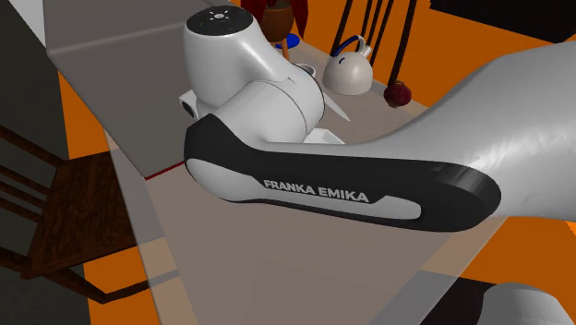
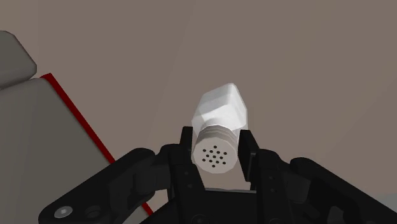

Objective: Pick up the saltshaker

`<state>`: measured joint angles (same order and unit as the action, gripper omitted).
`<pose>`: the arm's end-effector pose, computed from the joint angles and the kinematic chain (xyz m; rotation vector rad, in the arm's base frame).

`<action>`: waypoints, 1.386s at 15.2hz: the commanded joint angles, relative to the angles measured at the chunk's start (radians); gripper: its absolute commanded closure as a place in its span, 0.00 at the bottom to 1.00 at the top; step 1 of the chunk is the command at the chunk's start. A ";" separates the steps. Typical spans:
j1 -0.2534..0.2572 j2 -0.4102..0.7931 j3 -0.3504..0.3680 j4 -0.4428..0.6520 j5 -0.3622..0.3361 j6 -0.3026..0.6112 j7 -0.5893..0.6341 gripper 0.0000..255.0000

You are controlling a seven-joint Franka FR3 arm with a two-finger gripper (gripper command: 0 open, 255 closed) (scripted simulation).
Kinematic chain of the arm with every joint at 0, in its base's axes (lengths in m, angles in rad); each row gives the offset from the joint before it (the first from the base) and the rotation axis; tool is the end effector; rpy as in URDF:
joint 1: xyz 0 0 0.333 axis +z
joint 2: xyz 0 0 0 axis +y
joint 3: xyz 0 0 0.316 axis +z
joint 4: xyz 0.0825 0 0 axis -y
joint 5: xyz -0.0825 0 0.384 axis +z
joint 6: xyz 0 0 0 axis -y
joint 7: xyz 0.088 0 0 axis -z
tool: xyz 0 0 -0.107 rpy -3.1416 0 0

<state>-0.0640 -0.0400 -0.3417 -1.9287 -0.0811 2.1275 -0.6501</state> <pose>0.5229 -0.2312 0.5260 2.9308 0.4096 0.2588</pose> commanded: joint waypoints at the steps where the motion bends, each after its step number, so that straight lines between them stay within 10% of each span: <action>1: 0.000 0.001 0.000 0.000 0.000 0.000 0.000 1.00; 21: 0.002 -0.002 0.003 0.199 0.005 -0.202 -0.012 1.00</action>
